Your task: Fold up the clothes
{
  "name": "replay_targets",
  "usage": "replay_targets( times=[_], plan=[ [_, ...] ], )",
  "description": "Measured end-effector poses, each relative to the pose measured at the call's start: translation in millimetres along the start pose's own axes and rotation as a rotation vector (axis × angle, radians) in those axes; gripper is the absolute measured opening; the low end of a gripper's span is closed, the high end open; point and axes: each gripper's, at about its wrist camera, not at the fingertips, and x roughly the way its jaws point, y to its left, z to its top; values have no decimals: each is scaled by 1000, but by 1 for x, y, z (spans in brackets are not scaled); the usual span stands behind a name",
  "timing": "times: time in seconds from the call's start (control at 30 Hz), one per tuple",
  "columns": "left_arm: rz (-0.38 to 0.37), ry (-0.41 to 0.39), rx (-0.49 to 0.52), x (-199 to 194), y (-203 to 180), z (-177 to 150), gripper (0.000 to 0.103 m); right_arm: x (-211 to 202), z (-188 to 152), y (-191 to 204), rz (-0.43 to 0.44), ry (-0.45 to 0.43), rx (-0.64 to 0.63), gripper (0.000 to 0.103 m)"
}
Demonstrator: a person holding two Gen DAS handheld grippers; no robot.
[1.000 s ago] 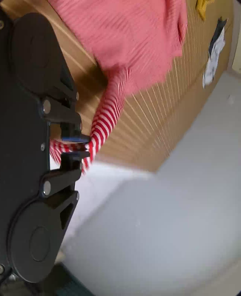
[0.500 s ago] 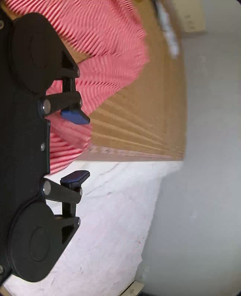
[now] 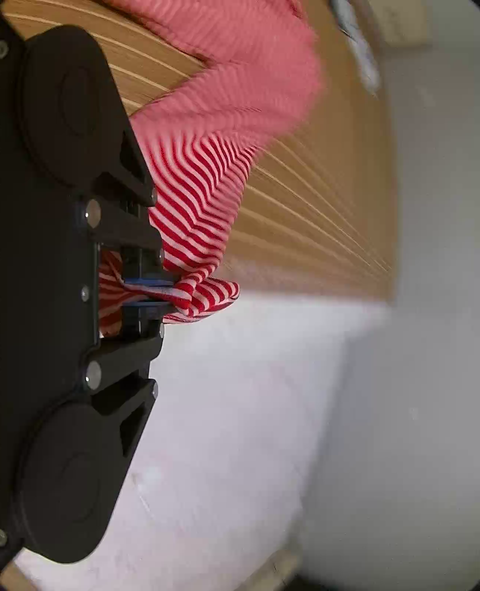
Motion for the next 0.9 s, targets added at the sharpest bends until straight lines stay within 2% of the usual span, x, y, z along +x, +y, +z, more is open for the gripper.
replay_targets(
  times=[0.07,0.13,0.2,0.27,0.3,0.4,0.5,0.6,0.67,0.7,0.8,0.83,0.9],
  plan=[
    [2,0,3,0,-1,0,98,-11,4,-16,-63,-64,72,9],
    [4,0,3,0,-1,0,98,-10,5,-27,-113,-65,88,13],
    [5,-1,2,-1,-1,-1,98,2,0,-34,-140,-37,96,33],
    [5,-3,2,-1,0,-1,98,10,-8,-41,-155,9,127,41],
    [5,-3,1,-1,-1,-1,98,11,-12,-44,-160,20,143,41],
    [2,-3,-5,-1,0,-1,98,2,-22,-42,-117,21,169,45],
    [0,-3,-6,-2,0,-1,98,-26,-27,-7,11,23,118,47],
    [0,-7,2,-4,1,-3,98,-59,-29,48,294,14,48,56],
    [-7,-10,0,-4,1,-3,98,-78,-34,94,508,15,-19,57],
    [-11,-12,-2,-4,2,-3,98,-83,-39,118,579,30,-66,57],
    [-27,-22,-12,-7,5,-6,98,-88,-64,189,707,119,-247,54],
    [-34,-25,-17,-8,7,-7,98,-92,-71,203,721,132,-291,49],
    [-45,-32,-27,-11,10,-8,98,-105,-87,213,698,125,-346,51]
  ],
)
